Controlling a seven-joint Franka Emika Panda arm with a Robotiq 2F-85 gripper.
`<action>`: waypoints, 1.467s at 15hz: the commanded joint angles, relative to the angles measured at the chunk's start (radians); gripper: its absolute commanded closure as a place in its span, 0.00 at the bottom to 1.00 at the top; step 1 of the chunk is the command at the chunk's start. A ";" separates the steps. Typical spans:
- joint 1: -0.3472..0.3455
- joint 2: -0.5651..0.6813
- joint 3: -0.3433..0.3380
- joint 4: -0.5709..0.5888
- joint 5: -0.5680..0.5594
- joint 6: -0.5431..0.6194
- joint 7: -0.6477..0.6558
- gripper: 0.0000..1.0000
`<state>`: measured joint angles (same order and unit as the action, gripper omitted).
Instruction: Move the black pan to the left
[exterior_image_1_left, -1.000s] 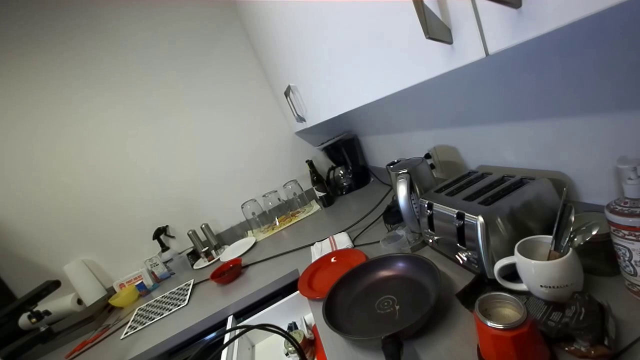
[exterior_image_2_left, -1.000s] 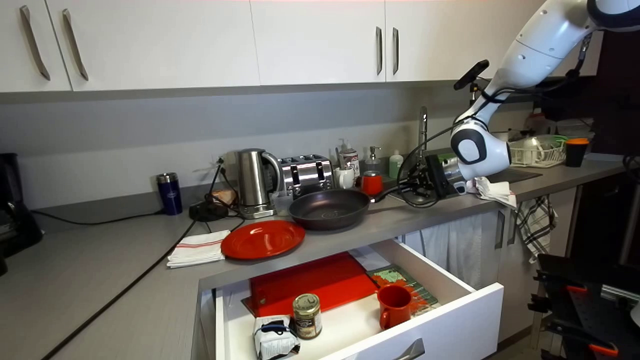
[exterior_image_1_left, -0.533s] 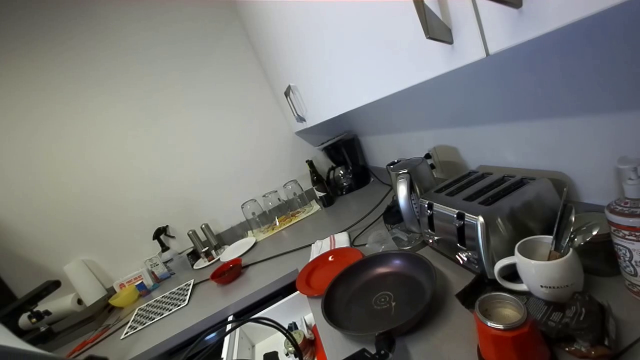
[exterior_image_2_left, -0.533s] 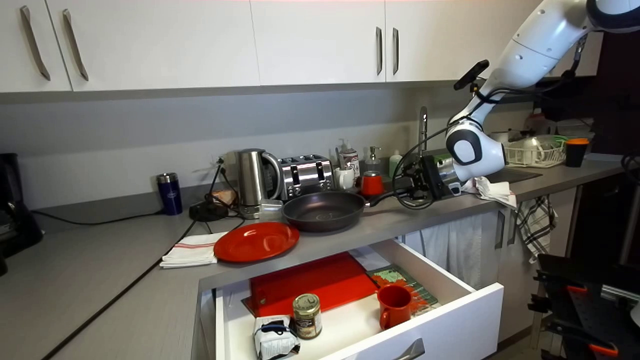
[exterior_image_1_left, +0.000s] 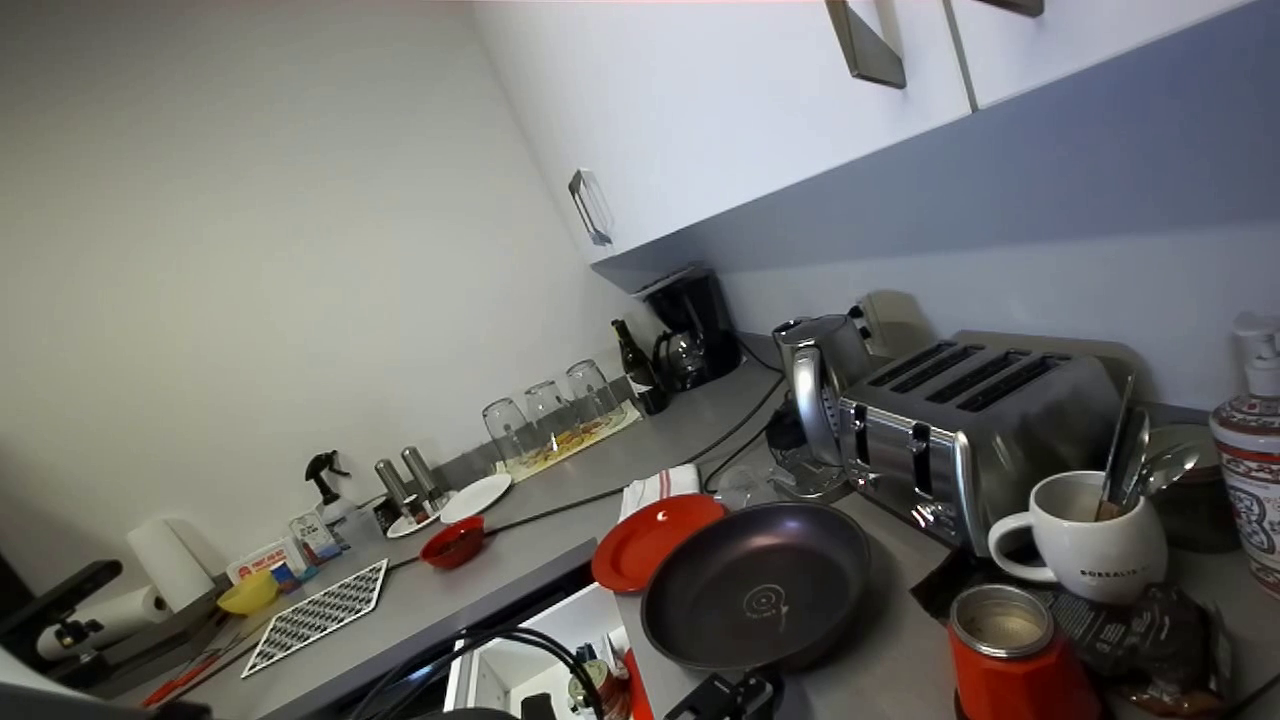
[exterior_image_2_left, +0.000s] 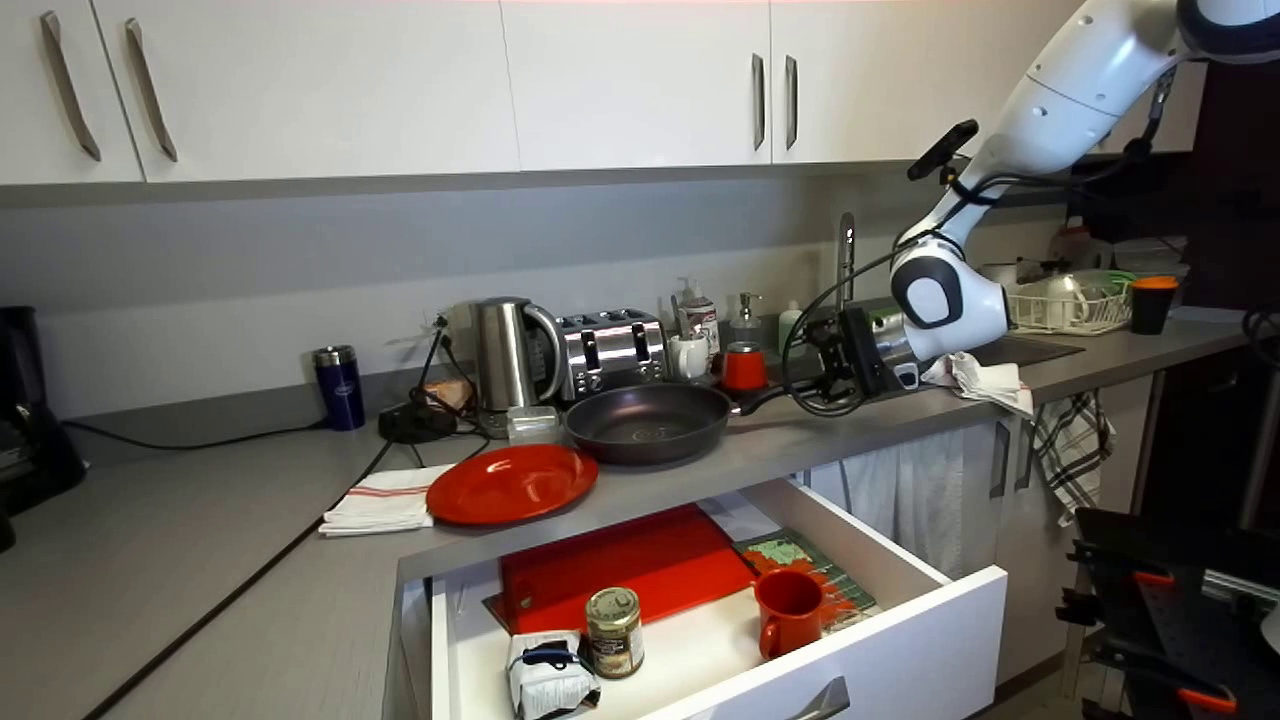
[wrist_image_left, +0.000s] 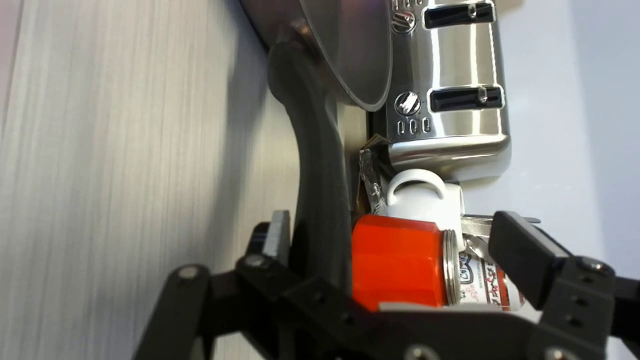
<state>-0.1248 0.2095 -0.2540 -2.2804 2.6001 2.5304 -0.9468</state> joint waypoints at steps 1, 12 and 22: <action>0.008 -0.077 -0.004 -0.060 -0.005 -0.047 -0.023 0.00; -0.033 -0.077 -0.001 -0.159 -0.105 -0.197 0.047 0.00; -0.103 0.089 -0.056 -0.134 -0.134 -0.303 0.171 0.00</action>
<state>-0.2107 0.2569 -0.2849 -2.4223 2.4864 2.2635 -0.8195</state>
